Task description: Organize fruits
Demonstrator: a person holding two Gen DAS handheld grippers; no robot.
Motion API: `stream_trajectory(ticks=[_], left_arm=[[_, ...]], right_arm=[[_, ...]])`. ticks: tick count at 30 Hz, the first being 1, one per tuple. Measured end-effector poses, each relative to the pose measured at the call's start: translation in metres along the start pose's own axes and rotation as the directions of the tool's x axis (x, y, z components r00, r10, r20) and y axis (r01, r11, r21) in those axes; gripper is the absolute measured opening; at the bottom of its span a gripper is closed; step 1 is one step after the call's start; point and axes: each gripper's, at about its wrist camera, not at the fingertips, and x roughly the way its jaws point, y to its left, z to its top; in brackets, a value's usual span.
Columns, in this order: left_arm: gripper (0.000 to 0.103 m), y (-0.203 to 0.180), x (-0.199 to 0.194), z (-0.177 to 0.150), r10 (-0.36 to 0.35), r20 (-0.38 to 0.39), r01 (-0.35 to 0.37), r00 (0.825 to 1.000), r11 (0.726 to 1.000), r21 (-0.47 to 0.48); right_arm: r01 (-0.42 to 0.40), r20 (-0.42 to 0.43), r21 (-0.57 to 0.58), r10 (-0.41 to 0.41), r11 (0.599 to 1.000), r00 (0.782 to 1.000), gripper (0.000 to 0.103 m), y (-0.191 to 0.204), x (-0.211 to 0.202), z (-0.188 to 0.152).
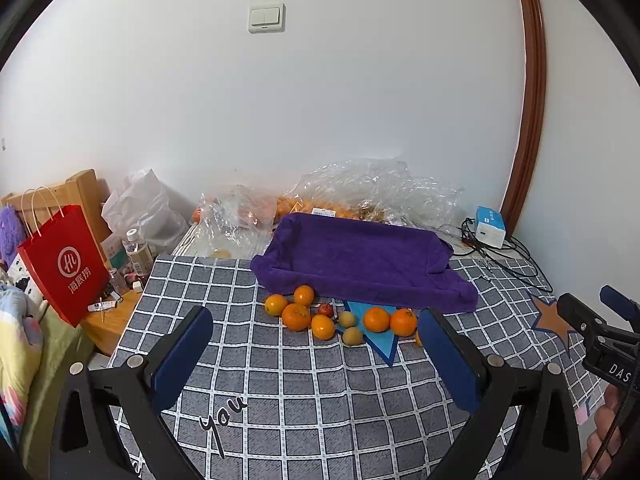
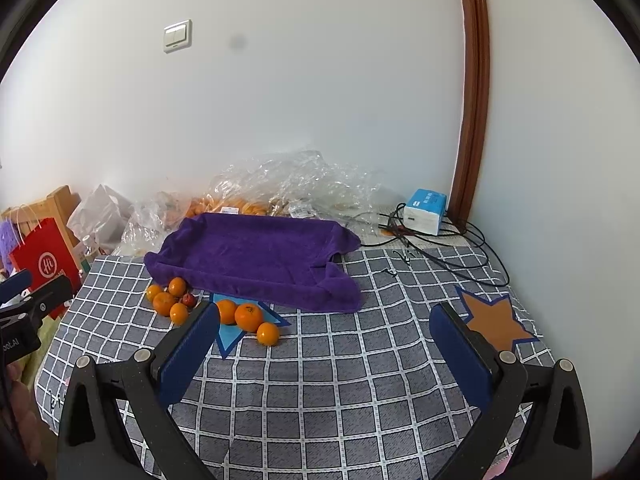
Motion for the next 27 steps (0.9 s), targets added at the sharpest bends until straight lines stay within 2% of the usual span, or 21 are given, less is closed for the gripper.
stream_trajectory(ticks=[27], left_arm=[[0.103, 0.0020, -0.0021, 0.0010, -0.004, 0.005, 0.004, 1.000, 1.000, 0.001]], right_arm=[[-0.013, 0.007, 0.016, 0.012, 1.000, 1.000, 0.103, -0.0020, -0.0006, -0.0018]])
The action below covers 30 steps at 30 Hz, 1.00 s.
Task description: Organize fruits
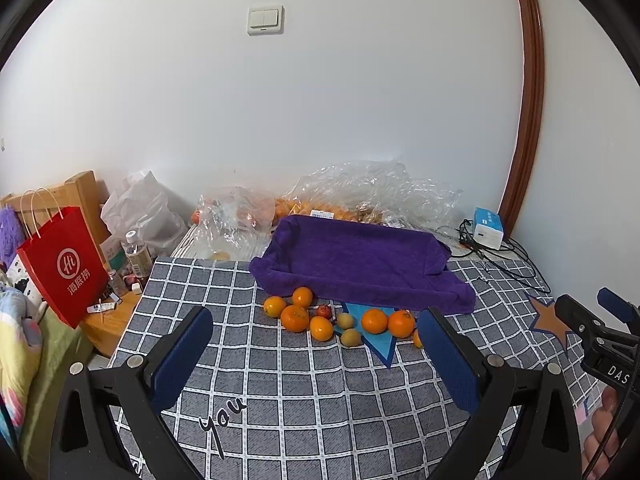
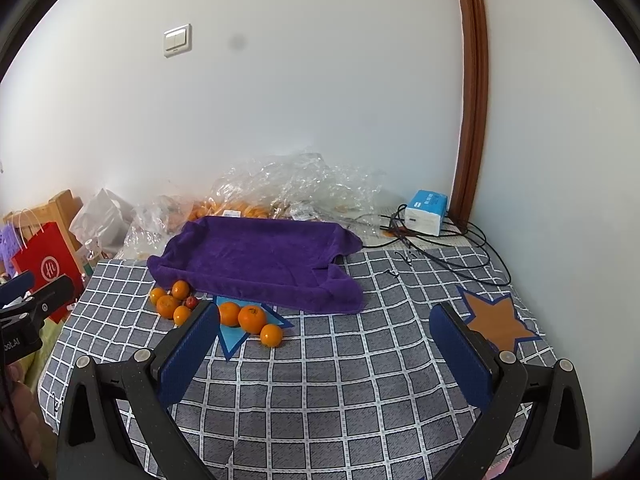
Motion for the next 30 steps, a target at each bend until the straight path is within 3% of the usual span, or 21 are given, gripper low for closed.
stream_trajectory(ticks=[30], left_arm=[[0.103, 0.0046, -0.0039, -0.0013, -0.006, 0.005, 0.006, 1.000, 1.000, -0.007]], right_arm=[[0.008, -0.007, -0.017, -0.009, 1.000, 1.000, 0.103, 0.0051, -0.0004, -0.0047]])
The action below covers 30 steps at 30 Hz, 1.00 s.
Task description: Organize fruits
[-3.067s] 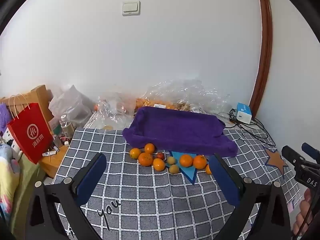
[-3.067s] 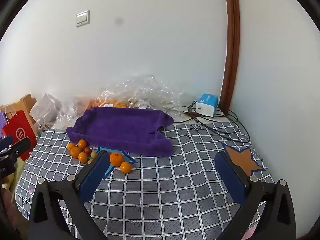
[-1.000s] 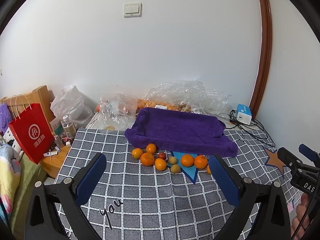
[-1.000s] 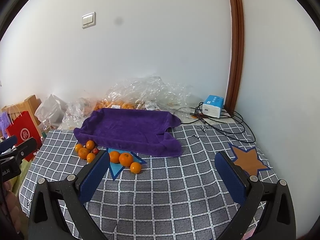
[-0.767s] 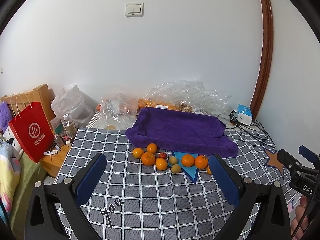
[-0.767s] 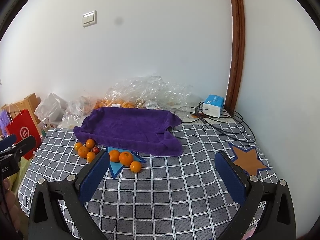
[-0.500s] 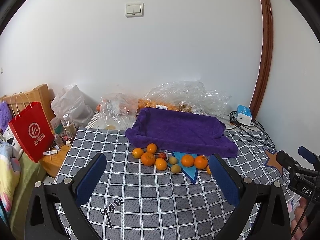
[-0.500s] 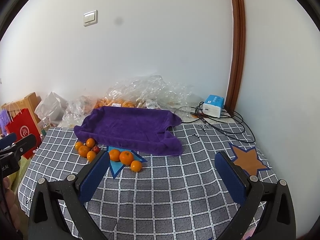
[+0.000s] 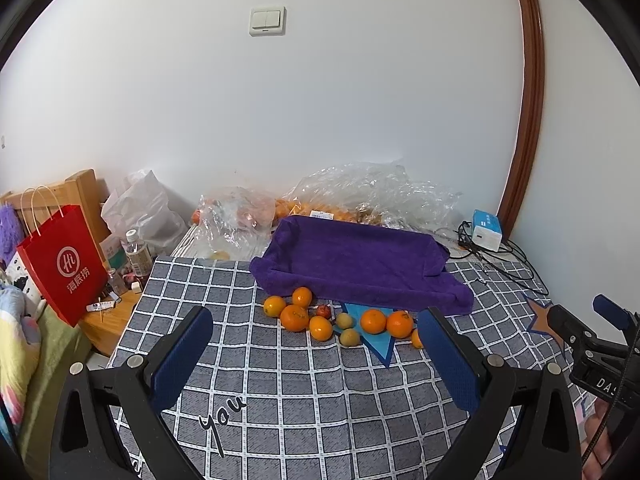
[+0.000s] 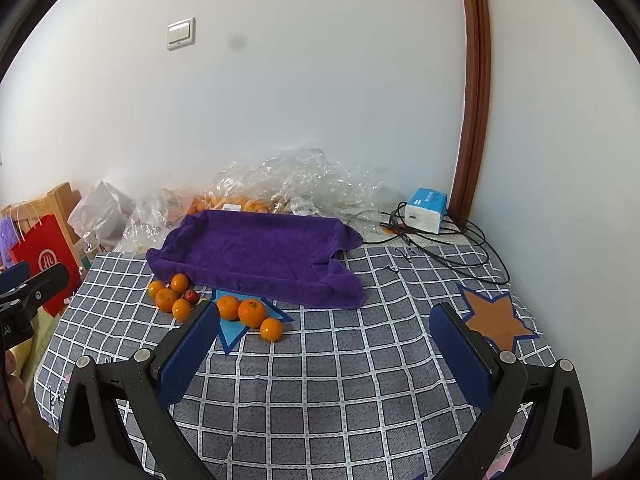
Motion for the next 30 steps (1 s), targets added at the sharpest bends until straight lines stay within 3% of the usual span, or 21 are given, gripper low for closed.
stream_trajectory(ticks=[22, 30], left_arm=[[0.103, -0.001, 0.005, 0.000, 0.005, 0.004, -0.005, 1.000, 1.000, -0.004], [0.103, 0.006, 0.029, -0.005, 0.019, -0.008, -0.020, 1.000, 1.000, -0.014]], right_arm=[[0.001, 0.003, -0.013, -0.001, 1.000, 1.000, 0.103, 0.009, 0.005, -0.003], [0.016, -0.020, -0.029, -0.017, 0.999, 1.000, 0.103, 0.011, 0.031, -0.008]])
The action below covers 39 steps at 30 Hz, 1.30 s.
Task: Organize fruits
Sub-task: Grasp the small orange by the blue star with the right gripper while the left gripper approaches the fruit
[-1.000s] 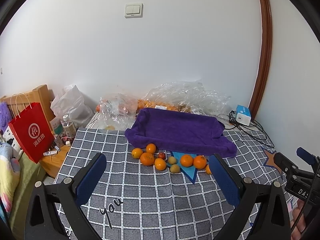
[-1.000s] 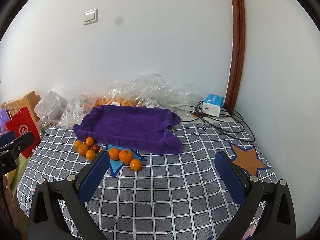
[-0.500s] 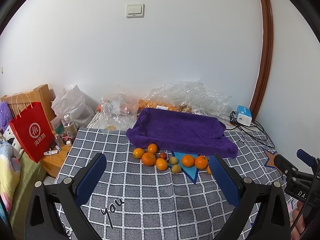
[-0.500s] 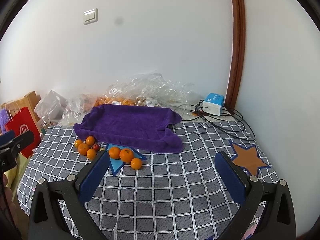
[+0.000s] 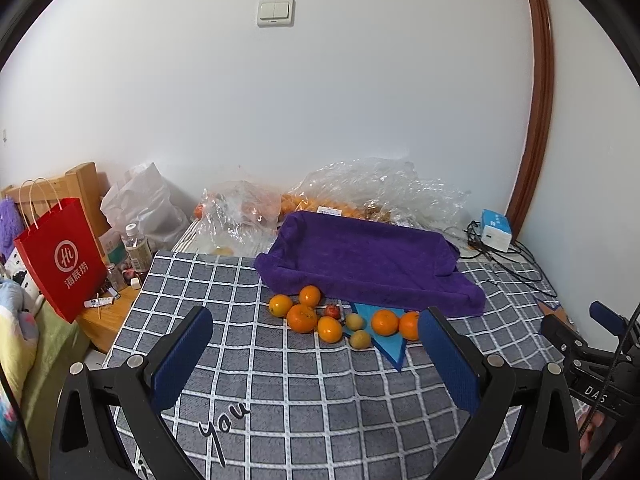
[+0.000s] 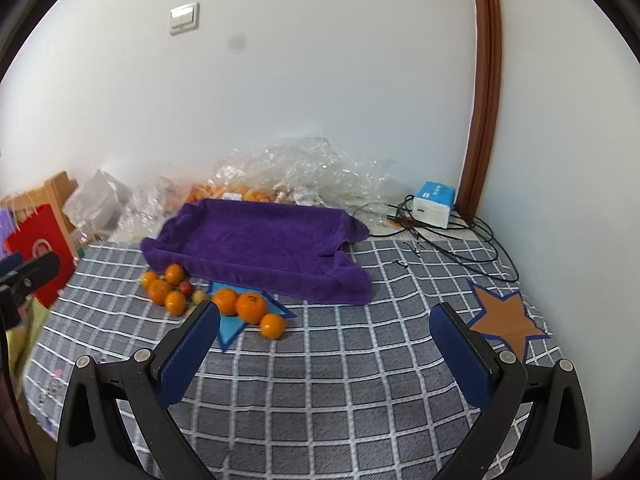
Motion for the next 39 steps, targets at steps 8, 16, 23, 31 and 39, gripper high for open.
stream_trajectory(ticks=[8, 16, 23, 31, 39], left_arm=[[0.103, 0.018, 0.056, -0.015, -0.006, -0.076, 0.004, 0.997, 1.000, -0.027], [0.101, 0.055, 0.116, -0.035, 0.011, -0.181, -0.021, 0.984, 0.998, -0.057], [0.089, 0.074, 0.159, -0.047, -0.001, -0.272, -0.021, 0.962, 0.997, -0.080], [0.075, 0.078, 0.187, -0.062, -0.018, -0.328, -0.003, 0.945, 0.998, -0.064], [0.072, 0.075, 0.188, -0.066, 0.006, -0.307, -0.010, 0.952, 1.000, -0.012]], right_arm=[[0.011, -0.126, 0.014, -0.010, 1.000, 0.992, 0.103, -0.004, 0.067, -0.011], [-0.031, -0.235, 0.020, 0.035, 0.999, 0.971, 0.095, 0.008, 0.125, -0.025], [-0.079, -0.258, 0.034, 0.085, 0.996, 0.962, 0.085, 0.024, 0.154, -0.032], [-0.139, -0.292, 0.050, 0.147, 0.989, 0.945, 0.077, 0.039, 0.172, -0.036], [-0.143, -0.338, 0.030, 0.145, 0.989, 0.930, 0.077, 0.052, 0.194, -0.042]])
